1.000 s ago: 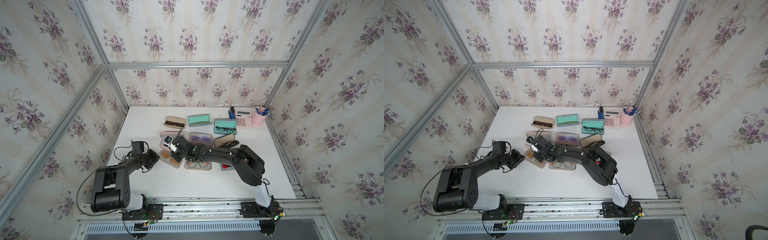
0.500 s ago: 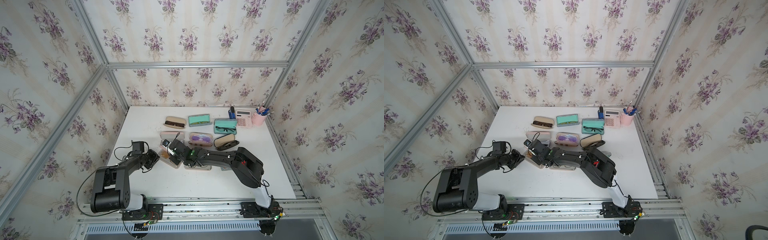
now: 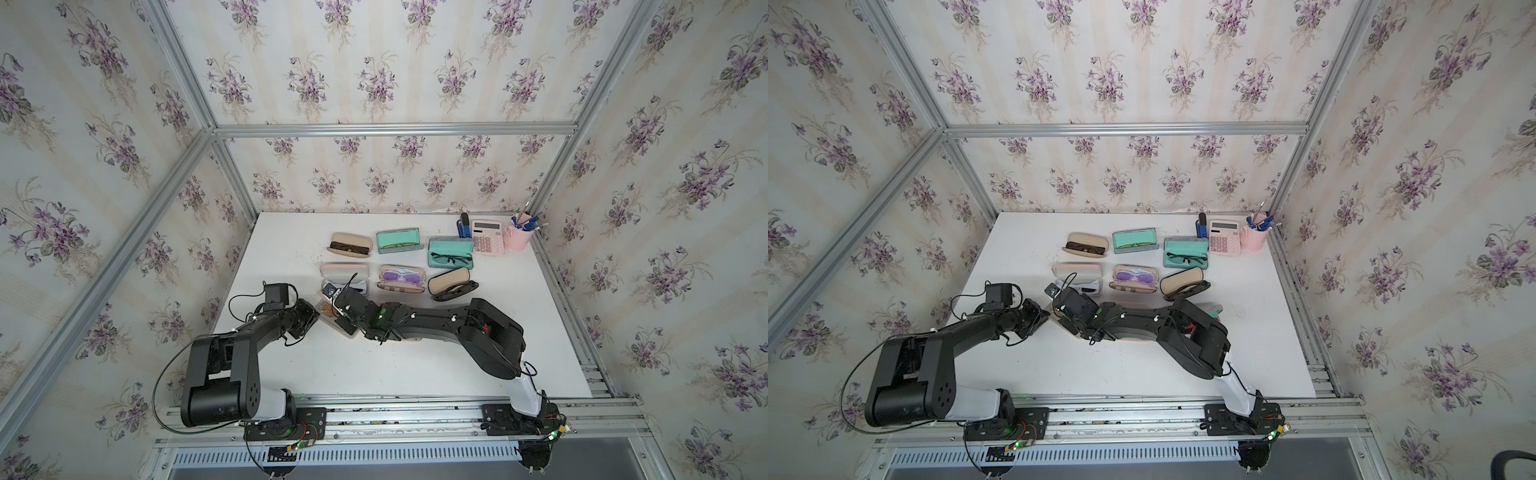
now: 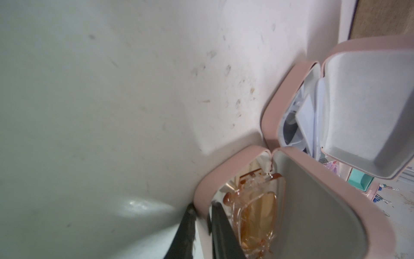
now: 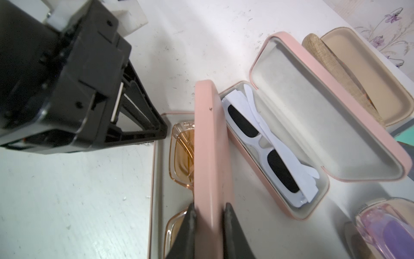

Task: Close the glasses case
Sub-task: Close the glasses case at the center of the board.

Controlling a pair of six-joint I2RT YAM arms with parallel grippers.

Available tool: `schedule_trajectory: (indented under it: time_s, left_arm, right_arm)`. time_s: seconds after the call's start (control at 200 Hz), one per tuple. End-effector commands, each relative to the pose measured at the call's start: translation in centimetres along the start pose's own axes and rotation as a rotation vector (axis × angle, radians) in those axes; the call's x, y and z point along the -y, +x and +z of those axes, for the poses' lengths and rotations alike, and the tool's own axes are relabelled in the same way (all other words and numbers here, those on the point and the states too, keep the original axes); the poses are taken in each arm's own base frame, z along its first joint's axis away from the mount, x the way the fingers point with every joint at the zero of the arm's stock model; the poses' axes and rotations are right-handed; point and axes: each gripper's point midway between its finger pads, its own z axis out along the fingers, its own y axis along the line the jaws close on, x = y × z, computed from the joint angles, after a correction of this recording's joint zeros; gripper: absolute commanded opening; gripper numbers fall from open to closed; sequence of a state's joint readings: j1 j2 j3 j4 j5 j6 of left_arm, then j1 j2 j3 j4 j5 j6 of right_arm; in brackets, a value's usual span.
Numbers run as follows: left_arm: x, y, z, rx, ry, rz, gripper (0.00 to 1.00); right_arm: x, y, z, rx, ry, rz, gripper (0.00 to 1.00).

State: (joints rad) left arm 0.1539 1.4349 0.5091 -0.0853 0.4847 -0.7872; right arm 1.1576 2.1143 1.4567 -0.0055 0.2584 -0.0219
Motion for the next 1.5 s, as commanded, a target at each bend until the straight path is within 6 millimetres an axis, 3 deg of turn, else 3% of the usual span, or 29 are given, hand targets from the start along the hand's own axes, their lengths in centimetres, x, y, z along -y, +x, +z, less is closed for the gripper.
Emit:
schedule_trajectory:
  time_s: [0.0,1.109,1.494]
  left_arm:
    - [-3.8,2.6,0.0,-0.085,-0.150,-0.060,0.18]
    - [-3.8,3.3,0.0,-0.092,-0.139,-0.057,0.18]
    - [-4.0,3.4,0.0,-0.091,-0.143,-0.057,0.18]
  right_arm:
    - [-3.4,4.7,0.5,-0.158,-0.148,0.012,0.08]
    - [-7.2,8.5,1.3,-0.224,-0.148,-0.005,0.05]
    - [-7.6,9.8,1.5,-0.247,-0.128,-0.007,0.05]
